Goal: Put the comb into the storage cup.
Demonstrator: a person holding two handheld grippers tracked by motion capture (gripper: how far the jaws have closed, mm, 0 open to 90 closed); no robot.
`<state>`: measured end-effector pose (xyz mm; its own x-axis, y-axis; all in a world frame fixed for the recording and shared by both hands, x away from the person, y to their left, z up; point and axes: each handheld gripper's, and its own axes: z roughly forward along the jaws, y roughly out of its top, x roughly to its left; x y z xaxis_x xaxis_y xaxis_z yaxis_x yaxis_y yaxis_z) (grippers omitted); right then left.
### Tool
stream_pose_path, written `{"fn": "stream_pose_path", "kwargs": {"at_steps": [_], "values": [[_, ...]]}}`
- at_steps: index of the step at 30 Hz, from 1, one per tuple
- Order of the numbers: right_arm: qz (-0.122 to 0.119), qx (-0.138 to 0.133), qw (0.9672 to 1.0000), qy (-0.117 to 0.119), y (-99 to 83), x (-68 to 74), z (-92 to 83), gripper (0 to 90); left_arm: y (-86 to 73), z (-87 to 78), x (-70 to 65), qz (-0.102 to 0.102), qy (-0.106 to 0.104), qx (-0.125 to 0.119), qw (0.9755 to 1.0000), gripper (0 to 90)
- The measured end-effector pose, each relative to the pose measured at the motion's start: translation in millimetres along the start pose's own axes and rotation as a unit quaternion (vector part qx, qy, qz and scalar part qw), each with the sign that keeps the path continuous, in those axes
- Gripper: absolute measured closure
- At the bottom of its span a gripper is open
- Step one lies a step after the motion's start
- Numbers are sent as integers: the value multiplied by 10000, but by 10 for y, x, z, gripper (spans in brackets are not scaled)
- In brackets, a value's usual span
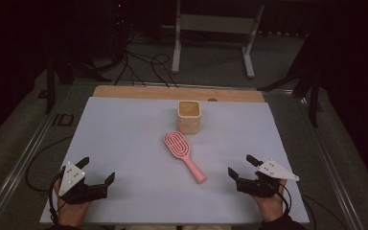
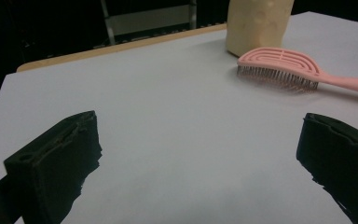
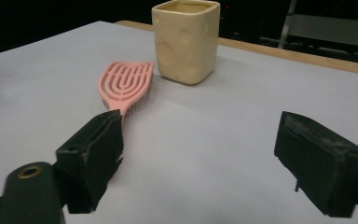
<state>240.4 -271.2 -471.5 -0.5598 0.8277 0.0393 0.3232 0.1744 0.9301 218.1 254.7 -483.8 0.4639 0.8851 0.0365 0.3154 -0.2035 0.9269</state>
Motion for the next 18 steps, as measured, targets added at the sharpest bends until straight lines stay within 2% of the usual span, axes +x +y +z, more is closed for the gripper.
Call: {"fn": "stream_pose_path", "kwargs": {"at_steps": [8, 13, 18], "values": [[112, -120, 9999, -41, -103, -35, -129, 108, -11, -65, 18, -79, 161, -313, 9993, 2], [209, -95, 9997, -99, -163, -89, -148, 107, -23, -59, 19, -78, 146, -323, 9993, 2], [207, -92, 9997, -102, -168, -96, -157, 103, -30, -47, 1, -40, 139, -332, 9993, 2]]}}
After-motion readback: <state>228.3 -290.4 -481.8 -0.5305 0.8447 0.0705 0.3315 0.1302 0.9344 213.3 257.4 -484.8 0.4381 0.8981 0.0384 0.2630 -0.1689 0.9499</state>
